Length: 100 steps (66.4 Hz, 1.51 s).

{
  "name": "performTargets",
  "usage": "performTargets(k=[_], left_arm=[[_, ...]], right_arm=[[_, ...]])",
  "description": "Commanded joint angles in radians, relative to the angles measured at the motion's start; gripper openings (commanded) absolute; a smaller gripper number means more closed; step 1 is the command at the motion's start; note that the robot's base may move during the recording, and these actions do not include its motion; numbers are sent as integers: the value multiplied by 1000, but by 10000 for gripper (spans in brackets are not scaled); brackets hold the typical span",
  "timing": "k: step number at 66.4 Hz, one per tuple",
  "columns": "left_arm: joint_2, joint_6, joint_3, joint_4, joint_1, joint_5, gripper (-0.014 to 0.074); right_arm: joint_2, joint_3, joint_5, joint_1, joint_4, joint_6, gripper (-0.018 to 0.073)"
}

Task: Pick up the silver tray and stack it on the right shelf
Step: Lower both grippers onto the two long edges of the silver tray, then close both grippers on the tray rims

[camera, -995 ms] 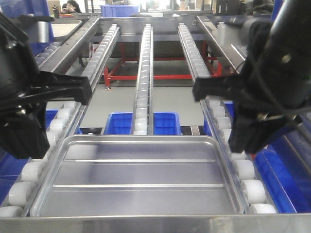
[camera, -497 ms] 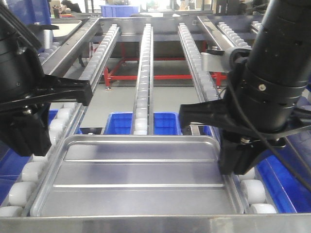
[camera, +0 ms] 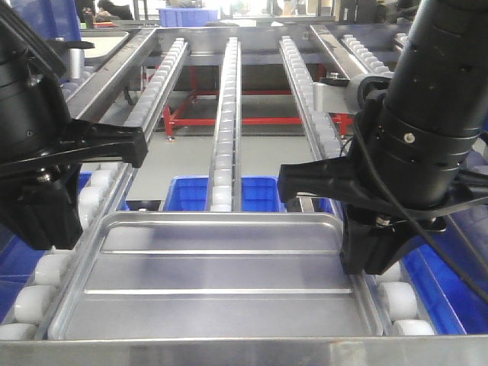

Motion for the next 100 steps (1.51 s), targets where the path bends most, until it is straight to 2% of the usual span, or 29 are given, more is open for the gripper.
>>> performTargets(k=[1,8,18,19,21,29,34,39,43,54,68,100], left_arm=[[-28,1,-28,-2,-1,-12,-91],[-26,1,-28,-2,-1,-15,-91],[-24,1,-28,11,-1,-41,-91],[-19,1,-28,21,-1,-46,-91],[-12,1,-28,21,-1,-46,-91],[12,1,-28,3,-1,-41,-78],[20,1,-28,-2,-1,-41,21],[22,1,-28,-2,-1,-43,176],[24,1,-28,-6,1,-46,240],[28,1,-28,-6,1,-70,245],[50,1,-28,-6,1,-99,245],[108,1,-28,10,1,-119,244]], right_arm=[[-34,-29,-24,1,-16,1,84],[-34,-34,-24,0,-16,1,138],[-34,-34,-24,-2,-15,7,320],[-34,-34,-24,-2,-15,8,377],[-34,-34,-24,-2,-15,8,392],[-32,-34,-24,-2,-15,8,398],[-32,-34,-24,-2,-16,8,398],[-32,-34,-24,-2,-17,8,398],[-32,-34,-24,-3,-18,8,398],[-25,-34,-35,-3,-22,8,402],[0,-34,-36,-3,-22,8,496],[42,-34,-50,-3,-22,9,496]])
